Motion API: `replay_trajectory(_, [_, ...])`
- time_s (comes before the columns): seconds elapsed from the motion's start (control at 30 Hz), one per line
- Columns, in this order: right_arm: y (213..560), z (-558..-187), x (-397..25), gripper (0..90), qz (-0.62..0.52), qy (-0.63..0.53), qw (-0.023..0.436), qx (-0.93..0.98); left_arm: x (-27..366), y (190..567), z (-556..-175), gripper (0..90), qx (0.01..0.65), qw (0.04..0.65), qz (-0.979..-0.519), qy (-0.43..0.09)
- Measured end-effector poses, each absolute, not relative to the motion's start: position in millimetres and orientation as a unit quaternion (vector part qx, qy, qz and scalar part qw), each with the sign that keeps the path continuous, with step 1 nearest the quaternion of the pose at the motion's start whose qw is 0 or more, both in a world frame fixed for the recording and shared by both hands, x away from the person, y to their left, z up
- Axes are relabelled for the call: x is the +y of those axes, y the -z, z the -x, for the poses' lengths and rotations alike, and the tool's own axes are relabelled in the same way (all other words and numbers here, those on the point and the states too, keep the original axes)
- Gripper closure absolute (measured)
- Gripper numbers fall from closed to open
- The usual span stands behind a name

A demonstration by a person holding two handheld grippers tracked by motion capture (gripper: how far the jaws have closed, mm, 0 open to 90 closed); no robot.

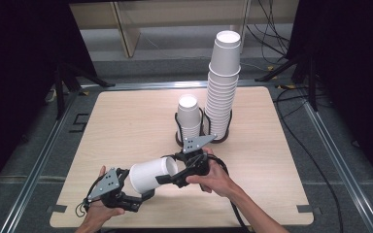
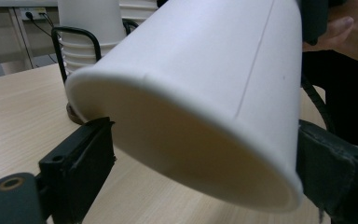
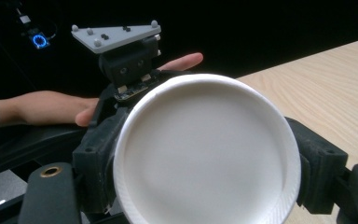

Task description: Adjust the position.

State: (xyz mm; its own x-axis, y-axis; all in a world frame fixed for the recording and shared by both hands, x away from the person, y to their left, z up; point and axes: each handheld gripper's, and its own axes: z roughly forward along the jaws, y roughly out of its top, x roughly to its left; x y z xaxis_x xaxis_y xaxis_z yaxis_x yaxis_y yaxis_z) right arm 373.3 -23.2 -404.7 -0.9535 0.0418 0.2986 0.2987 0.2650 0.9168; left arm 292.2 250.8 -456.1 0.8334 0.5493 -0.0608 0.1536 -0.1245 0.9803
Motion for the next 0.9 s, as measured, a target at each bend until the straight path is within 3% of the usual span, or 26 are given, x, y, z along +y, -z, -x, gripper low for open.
replay_trajectory(0.1, [402, -374, -29, 24.6, 0.116, 0.601, 0.125, -0.781, 254, 455, -292, 6.3, 0.244, 0.615, -0.731, -0.167])
replay_trajectory(0.3, [401, -376, -32, 24.8, 0.100, 0.604, 0.112, -0.782, 256, 453, -291, 0.0, 0.231, 0.612, -0.732, -0.188])
replay_trajectory(0.9, [410, -375, -24, 24.9, 0.095, 0.592, 0.142, -0.788, 248, 455, -289, 0.0, 0.201, 0.602, -0.745, -0.208])
